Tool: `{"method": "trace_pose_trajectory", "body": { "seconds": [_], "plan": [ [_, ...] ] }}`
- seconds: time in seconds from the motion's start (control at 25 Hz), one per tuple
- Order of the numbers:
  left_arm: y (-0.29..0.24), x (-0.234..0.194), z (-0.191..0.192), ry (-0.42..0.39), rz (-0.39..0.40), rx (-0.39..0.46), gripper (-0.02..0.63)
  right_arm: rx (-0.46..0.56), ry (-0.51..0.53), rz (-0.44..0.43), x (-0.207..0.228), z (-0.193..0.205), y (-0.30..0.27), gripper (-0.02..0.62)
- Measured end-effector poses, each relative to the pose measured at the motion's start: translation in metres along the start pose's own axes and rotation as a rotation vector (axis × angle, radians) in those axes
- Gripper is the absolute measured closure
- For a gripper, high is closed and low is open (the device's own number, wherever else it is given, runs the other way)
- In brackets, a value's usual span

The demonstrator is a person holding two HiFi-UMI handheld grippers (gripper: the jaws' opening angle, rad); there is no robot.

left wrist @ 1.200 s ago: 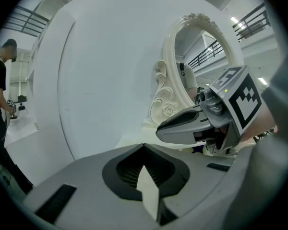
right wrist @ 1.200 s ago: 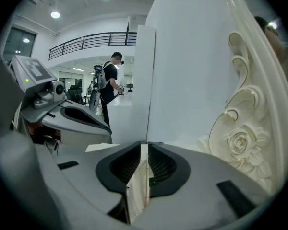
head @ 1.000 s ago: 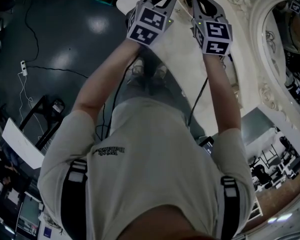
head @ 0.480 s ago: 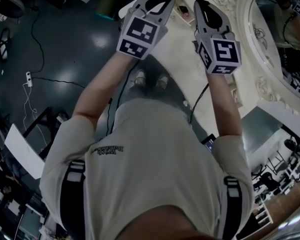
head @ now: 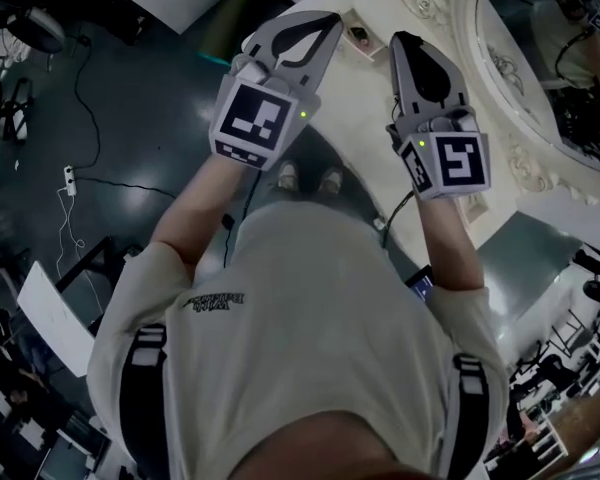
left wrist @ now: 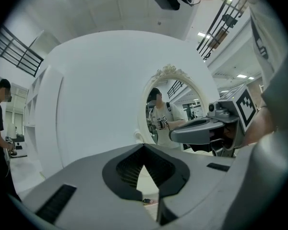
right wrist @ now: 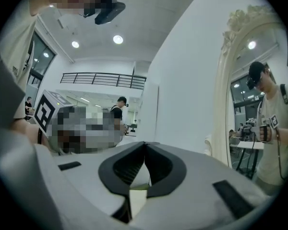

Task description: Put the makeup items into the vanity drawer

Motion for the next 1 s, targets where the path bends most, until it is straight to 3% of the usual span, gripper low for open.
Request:
{"method": "trace_pose_trajectory", "body": {
  "seconds": [0.6, 1.0],
  "plan": [
    [0.054, 0.044, -0.003, 0.027, 0.005, 0.030, 0.592, 0.006, -0.076, -0.040, -0.042, 0.009, 0.060, 0.591],
    [0.054, 0.056, 0.005, 0.050, 0.002, 0.005, 0.592, 0.030, -0.076, -0.041, -0.049, 0.009, 0.077, 0.594]
  ]
}}
Point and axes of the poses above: the fingertips, and each gripper's own axes: y backward along the fingers, x to its right, z out of its underside, the point moved 2 cm from there along y, backward along the fingers, and after that the axes turned 8 degrees about -x, right-handed, at the moved point
